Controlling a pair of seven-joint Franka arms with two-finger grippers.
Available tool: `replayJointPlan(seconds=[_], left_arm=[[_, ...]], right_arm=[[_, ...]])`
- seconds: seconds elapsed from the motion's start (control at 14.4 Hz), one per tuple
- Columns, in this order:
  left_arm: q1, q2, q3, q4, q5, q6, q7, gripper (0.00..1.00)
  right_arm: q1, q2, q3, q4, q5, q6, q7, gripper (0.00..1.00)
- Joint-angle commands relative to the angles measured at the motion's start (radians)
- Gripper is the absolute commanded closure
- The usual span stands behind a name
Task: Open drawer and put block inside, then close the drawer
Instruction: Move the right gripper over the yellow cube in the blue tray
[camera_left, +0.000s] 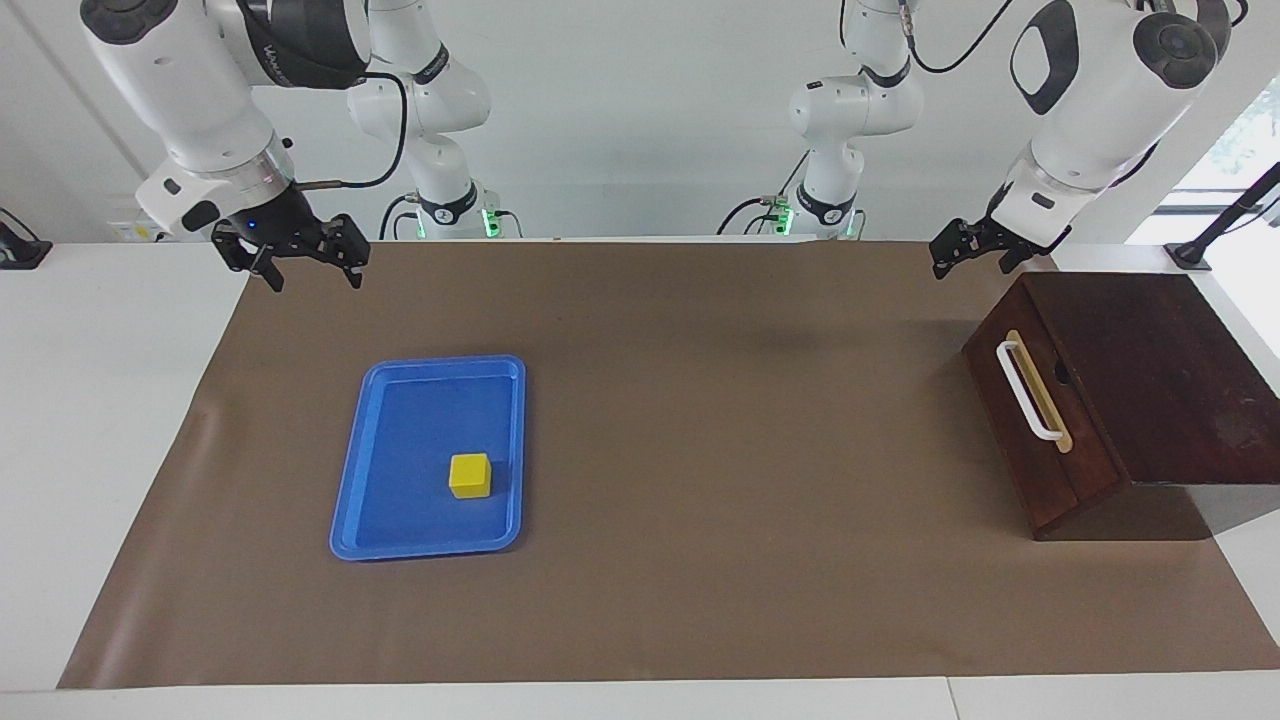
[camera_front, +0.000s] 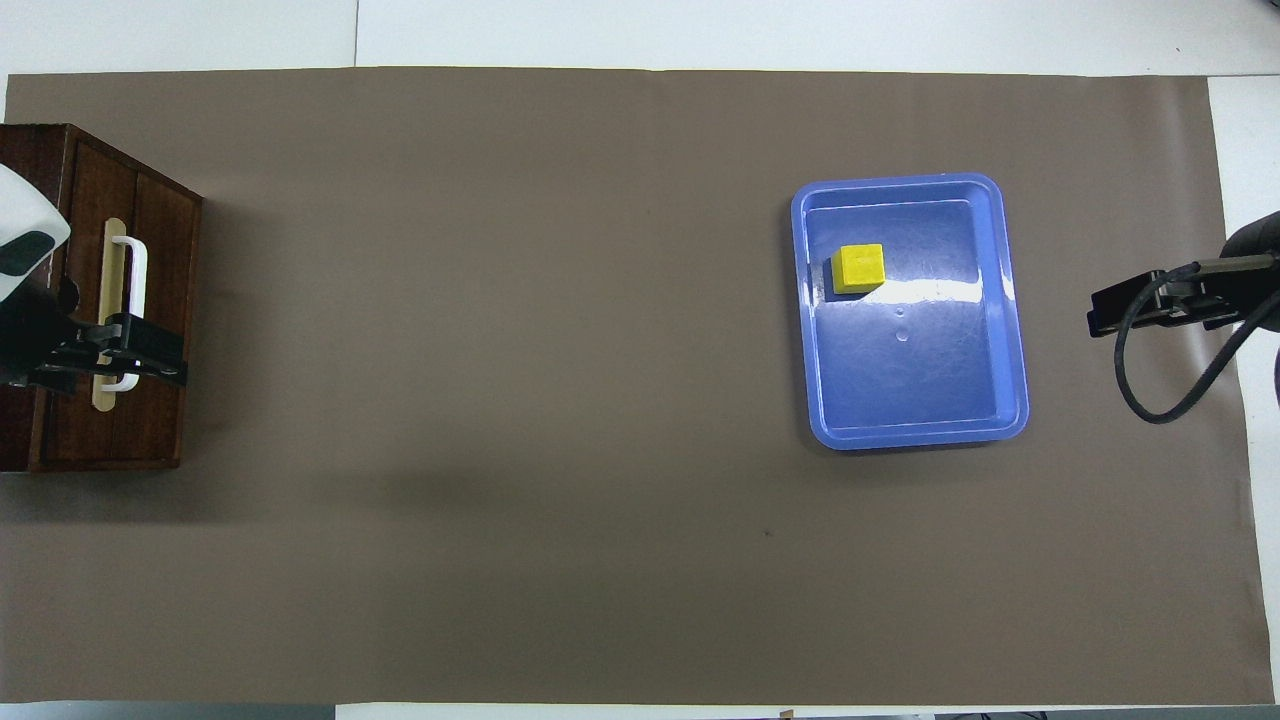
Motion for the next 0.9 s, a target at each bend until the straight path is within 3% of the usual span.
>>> replayJointPlan(seconds=[0.0,0.28,0.42,0.55,0.83], left_arm=[[0.001,-0.009,0.002,-0.002,-0.009,0.006,-0.004,0.00],[0.001,-0.009,0.002,-0.002,-0.009,0.004,-0.004,0.00],[0.001,-0.009,0.002,-0.002,-0.009,0.006,-0.004,0.00],[0.001,-0.009,0.002,-0.002,-0.009,0.004,-0.004,0.00],[0.001,-0.009,0.002,-0.002,-0.009,0.004,-0.004,0.00]], right_arm=[[-0.013,-0.018,0.006,-0.022,-0.011,0.016,-0.024,0.00],[-0.020,-0.021,0.008,-0.022,-0.002,-0.008,-0.049,0.00],[-0.027,-0.014,0.003,-0.020,0.025,0.034,0.003,0.00],[-0.028,0.024,0.005,0.003,0.033,0.047,0.254,0.00],[-0.045,0.194,-0.004,0.118,0.125,0.068,0.665,0.00]])
